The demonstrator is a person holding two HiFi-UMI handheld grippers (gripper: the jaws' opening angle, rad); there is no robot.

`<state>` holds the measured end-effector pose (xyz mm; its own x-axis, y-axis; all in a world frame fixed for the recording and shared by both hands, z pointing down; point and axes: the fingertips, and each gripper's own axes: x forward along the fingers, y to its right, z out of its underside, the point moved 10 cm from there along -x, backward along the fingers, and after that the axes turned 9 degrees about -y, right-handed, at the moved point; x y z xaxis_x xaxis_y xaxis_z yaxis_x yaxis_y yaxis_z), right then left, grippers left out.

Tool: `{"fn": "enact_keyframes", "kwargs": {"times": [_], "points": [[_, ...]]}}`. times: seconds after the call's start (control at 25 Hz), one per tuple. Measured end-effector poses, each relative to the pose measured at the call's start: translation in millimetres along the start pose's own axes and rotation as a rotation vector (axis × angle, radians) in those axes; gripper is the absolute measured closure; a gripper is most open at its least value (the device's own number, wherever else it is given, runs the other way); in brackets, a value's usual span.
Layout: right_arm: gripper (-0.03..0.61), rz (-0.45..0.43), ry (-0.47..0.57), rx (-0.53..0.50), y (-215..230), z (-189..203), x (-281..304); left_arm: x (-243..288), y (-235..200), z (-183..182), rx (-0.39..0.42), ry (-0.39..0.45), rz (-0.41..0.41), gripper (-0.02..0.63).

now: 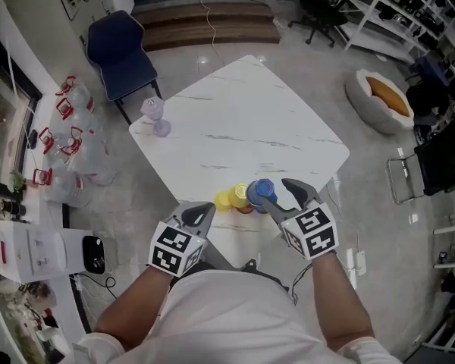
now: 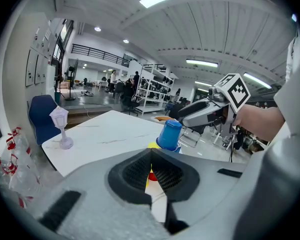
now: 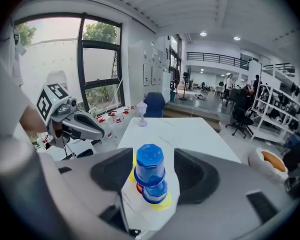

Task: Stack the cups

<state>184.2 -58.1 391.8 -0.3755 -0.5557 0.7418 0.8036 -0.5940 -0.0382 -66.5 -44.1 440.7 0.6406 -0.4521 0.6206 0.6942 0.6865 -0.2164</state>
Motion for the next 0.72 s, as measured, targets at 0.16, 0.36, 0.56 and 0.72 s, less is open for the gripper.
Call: {"fn": "enact_keyframes", "kwargs": {"times": [0.16, 0.36, 0.56, 0.72], "points": [[0.333, 0.043, 0.143, 0.074, 3.8, 8.0, -23.9, -0.4, 1.9, -0.5, 0.006, 0.005, 0.01, 0.604], [0.438, 0.088, 0.241, 0.243, 8.9, 48.5, -40.8, 0.4, 1.6, 2.0, 0.01, 0.002, 0.028, 0.604], [0.572, -0.005, 0.156, 0.436, -9.8, 98.3, -25.9, 4.4, 8.1, 5.0, 0.018, -0.007, 0.055, 0.604], [0.572, -0.098, 0.144, 0.458, -36.1, 107.8, -12.9, 7.2, 16.3, 5.5, 0.022, -0.011, 0.074, 0.604]]}}
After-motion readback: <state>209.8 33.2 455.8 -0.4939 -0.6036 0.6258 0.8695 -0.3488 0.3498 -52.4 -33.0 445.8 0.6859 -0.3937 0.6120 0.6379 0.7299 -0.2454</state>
